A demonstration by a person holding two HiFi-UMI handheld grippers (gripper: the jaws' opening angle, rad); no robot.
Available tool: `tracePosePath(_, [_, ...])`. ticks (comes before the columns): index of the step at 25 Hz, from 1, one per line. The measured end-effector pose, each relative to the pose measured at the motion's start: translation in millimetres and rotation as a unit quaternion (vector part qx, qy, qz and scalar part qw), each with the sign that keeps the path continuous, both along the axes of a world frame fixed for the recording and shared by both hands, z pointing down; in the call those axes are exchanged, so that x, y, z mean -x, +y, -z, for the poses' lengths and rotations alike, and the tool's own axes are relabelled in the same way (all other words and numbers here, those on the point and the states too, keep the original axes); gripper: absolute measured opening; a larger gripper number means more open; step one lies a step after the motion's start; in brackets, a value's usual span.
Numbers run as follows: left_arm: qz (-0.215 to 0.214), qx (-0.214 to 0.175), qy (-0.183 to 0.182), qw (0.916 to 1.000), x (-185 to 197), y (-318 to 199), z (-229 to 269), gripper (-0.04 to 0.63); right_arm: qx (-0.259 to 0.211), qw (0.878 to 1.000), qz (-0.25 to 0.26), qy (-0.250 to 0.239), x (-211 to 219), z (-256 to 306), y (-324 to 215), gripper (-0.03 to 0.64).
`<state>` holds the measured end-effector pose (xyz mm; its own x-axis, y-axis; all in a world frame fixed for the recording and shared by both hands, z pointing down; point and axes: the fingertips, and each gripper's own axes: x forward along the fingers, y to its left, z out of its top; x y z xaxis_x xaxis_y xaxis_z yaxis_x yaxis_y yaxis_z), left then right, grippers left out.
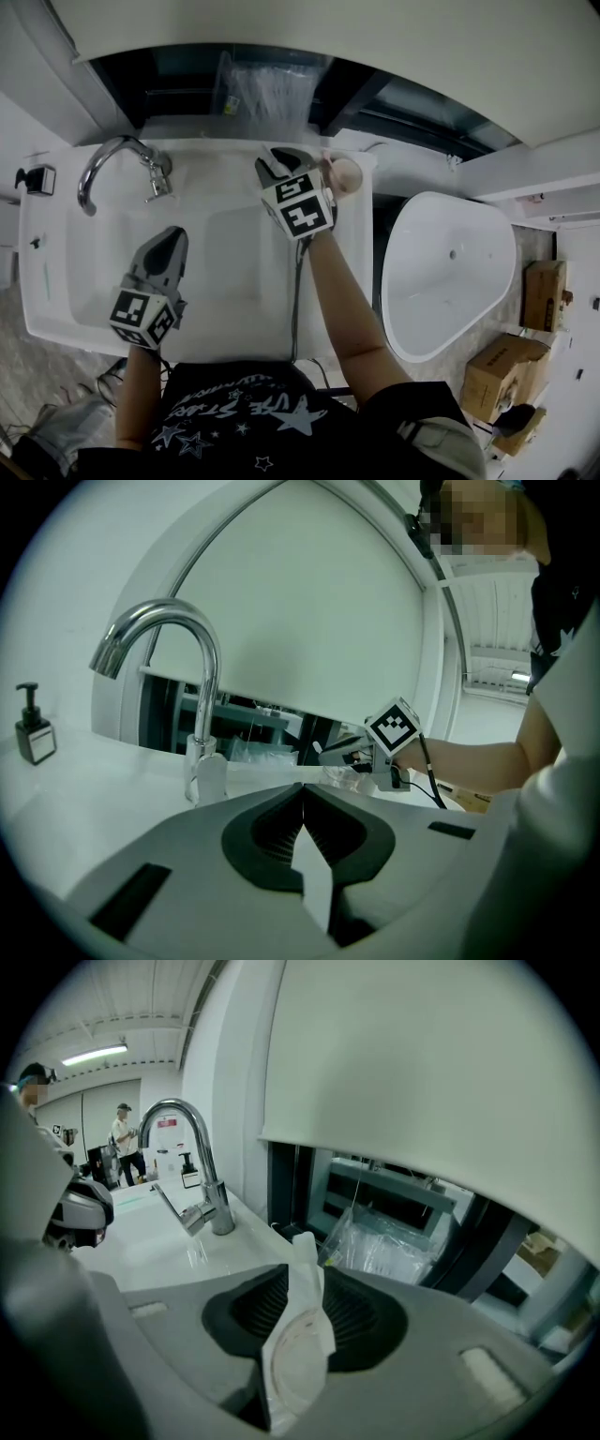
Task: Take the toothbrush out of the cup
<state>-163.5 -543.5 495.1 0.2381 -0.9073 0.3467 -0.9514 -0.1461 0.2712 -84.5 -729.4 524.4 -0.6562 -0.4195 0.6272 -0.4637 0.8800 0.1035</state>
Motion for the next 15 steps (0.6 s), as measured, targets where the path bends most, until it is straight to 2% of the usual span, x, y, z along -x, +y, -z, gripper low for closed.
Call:
tracePosePath(5, [0.004, 0.001, 0.000, 1.0000, 4, 4, -1, 0.008, -0.035, 0.998, 0.003, 0.057, 0, -8, -7, 0.115])
tracePosePath(10, [0.018, 0.002, 0.001, 0.9998, 14, 8, -1, 0.008, -0.045, 0.996, 0.000, 0.075, 0, -11, -9, 0.106])
tracePosePath(11, [0.019, 0.001, 0.002, 0.9998, 15, 9, -1, 0.008, -0.048, 0.996, -0.005, 0.075, -1, -11, -10, 0.093])
tracePosePath(12, [0.020, 0.001, 0.003, 0.9998, 15, 10, -1, 0.008, -0.051, 0.996, -0.010, 0.073, -2, -10, -11, 0.032])
tracePosePath(15, [0.022, 0.000, 0.007, 0.9997, 17, 14, -1, 0.008, -0.053, 0.996, -0.021, 0.069, -3, -8, -13, 0.026])
